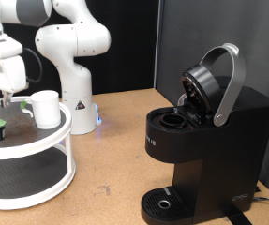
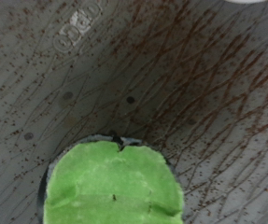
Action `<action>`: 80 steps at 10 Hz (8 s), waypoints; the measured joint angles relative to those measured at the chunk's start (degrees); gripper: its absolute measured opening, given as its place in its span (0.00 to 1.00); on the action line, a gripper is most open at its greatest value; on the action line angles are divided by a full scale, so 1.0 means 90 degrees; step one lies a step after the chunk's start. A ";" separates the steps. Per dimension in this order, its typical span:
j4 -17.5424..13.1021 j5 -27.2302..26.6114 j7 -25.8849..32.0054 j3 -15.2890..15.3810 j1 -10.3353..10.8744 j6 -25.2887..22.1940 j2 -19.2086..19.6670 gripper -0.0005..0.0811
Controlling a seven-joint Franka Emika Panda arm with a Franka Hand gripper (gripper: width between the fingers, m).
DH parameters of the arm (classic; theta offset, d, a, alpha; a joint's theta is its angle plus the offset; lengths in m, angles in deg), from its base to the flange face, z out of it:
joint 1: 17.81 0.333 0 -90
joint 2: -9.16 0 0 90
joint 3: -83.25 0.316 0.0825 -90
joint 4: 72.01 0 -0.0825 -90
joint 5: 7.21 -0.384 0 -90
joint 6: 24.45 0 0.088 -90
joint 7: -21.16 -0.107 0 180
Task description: Make a cup of coffee with the keurig machine
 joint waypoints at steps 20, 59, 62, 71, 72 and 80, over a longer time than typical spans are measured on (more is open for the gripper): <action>-0.0239 -0.1084 0.0713 -0.0223 0.0083 0.0164 0.0599 0.57; -0.2203 -0.7053 -0.5411 0.2311 0.1825 -0.0343 0.1608 0.57; -0.2003 -0.6948 -0.5447 0.2497 0.1832 -0.0025 0.1842 0.57; -0.1651 -0.6748 -0.5447 0.2858 0.1833 0.0586 0.2332 0.57; -0.1640 -0.6749 -0.5447 0.2868 0.1833 0.0630 0.2377 0.57; -0.1648 -0.6957 -0.5447 0.2995 0.1833 0.0840 0.2604 0.74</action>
